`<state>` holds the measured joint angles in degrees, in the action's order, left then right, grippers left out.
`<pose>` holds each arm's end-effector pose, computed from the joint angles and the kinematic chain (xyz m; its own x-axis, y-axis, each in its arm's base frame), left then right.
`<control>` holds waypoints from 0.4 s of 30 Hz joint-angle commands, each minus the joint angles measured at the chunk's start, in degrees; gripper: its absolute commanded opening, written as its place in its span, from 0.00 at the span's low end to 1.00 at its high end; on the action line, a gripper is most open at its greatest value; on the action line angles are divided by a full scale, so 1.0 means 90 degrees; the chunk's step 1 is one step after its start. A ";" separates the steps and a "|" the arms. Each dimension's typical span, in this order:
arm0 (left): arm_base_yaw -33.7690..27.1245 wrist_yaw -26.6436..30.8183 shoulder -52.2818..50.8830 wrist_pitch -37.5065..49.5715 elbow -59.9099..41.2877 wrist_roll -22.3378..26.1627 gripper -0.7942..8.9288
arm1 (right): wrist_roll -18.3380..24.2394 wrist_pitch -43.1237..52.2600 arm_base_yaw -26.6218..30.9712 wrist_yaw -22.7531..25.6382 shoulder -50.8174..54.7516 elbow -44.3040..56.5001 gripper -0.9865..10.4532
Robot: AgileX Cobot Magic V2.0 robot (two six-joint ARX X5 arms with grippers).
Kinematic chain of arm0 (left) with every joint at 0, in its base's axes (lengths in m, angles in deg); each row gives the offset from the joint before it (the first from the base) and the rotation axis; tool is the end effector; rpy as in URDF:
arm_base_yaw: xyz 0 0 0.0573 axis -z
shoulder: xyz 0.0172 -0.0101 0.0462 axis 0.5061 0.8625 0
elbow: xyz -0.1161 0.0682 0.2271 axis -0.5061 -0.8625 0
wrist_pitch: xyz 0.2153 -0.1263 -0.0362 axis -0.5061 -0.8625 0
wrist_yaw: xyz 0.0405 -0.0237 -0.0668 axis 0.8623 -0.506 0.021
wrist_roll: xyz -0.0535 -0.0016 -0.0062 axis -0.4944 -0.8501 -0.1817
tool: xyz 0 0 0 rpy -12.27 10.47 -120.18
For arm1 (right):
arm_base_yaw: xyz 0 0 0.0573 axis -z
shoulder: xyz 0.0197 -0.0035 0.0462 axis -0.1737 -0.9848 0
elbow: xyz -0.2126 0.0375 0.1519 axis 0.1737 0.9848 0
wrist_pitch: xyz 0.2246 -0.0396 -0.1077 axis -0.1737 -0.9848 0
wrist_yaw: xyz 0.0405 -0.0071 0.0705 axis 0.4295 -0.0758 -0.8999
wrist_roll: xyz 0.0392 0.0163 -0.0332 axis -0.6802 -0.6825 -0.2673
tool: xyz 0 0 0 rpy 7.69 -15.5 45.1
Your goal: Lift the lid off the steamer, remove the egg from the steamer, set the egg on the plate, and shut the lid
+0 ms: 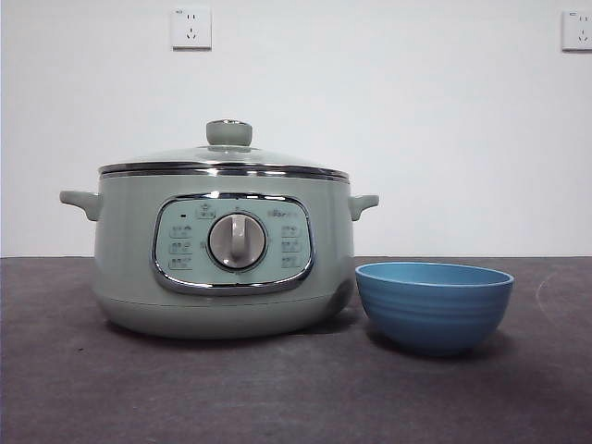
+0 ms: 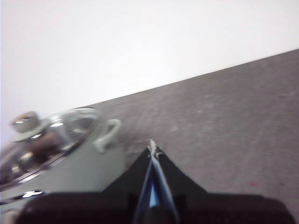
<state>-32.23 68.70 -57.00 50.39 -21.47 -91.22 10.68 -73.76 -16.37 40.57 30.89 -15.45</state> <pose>0.0765 -0.0029 0.2251 0.9864 -0.1565 -0.0493 0.1384 0.9549 -0.2628 0.0870 0.0156 0.2111 0.9506 0.3092 -0.0267 -0.2858 0.9055 0.3136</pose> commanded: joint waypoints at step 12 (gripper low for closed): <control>-0.0017 -0.1719 0.1829 -0.1581 0.2523 0.0449 0.07 | 0.0869 -0.2064 -0.0012 -0.1977 -0.2565 -0.2980 0.08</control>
<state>-32.23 54.28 -41.37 36.81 0.37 -89.54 15.53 -91.35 -16.39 23.74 8.92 -40.76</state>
